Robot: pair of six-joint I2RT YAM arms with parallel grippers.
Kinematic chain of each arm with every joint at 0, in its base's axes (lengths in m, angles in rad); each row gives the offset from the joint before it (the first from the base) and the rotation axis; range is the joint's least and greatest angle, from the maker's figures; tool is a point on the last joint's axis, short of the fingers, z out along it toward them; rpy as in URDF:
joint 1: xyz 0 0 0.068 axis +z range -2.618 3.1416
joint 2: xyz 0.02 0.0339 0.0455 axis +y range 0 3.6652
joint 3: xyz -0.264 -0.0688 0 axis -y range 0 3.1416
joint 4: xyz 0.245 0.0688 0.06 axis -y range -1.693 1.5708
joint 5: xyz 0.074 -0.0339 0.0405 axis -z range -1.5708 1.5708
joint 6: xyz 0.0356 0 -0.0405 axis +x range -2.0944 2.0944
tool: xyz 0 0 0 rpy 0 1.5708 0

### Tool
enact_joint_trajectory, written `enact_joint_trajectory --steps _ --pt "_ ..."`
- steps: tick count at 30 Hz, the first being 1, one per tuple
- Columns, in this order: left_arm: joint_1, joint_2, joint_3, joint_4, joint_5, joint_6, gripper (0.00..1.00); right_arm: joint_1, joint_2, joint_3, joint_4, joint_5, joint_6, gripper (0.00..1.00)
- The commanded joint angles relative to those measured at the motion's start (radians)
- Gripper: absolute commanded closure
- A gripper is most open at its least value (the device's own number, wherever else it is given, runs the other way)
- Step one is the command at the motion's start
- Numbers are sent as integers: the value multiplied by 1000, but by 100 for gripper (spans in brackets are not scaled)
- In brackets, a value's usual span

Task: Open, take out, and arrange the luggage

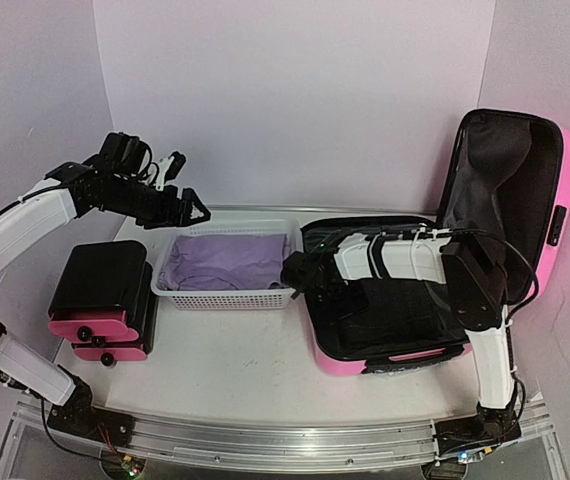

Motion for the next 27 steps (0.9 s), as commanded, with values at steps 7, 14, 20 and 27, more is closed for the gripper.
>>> enact_joint_trajectory --steps 7,14,20,27 --pt "-12 -16 21 54 65 -38 11 -25 -264 -106 105 -32 -174 100" --pt "-22 -3 22 60 126 -65 11 -100 -398 -223 274 -297 -346 100" --pt "-42 41 -16 192 348 -213 13 -248 -535 -347 396 -589 -441 100" --pt "-113 118 -50 405 441 -373 14 -325 -633 -373 425 -576 -393 100"
